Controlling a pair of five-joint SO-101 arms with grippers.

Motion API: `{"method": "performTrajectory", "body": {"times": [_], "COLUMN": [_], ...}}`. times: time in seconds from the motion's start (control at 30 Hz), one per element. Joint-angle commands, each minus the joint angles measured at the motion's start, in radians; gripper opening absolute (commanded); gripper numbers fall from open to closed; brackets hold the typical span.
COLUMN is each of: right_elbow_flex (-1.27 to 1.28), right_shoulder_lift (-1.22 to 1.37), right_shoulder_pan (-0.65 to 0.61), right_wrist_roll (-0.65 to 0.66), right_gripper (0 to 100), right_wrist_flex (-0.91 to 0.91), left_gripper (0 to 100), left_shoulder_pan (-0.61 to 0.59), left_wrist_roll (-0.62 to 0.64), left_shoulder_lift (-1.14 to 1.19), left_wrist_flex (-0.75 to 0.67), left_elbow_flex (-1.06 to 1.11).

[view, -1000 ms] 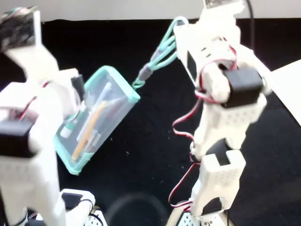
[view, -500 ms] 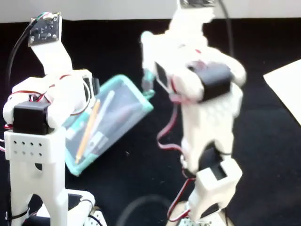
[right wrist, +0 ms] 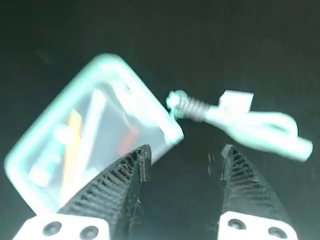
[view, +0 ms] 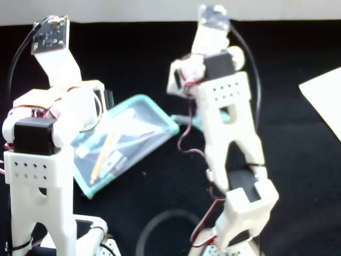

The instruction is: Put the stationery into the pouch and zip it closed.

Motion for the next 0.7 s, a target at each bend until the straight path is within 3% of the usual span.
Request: {"method": "performTrajectory", "body": {"times": [0.0,0.17,0.4,0.6,0.67], "right_elbow_flex": [0.177,0.185,0.254,0.398,0.458], "right_shoulder_lift": [-0.030,-0.035,-0.041,-0.268,-0.378], "right_shoulder_pan": [-0.050,-0.090,-0.087,-0.082,-0.082], "right_wrist_roll": [-0.002,0.095,0.278,0.365,0.387], "right_gripper": [22.8,22.8,21.7,0.5,1.3], "right_wrist_flex": [0.004,-0.019,0.010,0.005,0.005], "left_gripper": [14,14,14,11,7], "left_shoulder_pan": [-0.005,-0.004,-0.004,0.001,0.001], "left_wrist_roll": [-0.009,-0.009,-0.009,-0.005,-0.009], "left_shoulder_lift": [-0.018,-0.018,-0.025,-0.102,-0.179], "left_wrist_flex": [-0.020,-0.020,-0.020,-0.018,-0.018], "left_elbow_flex": [-0.004,0.031,0.242,0.268,0.262]}}
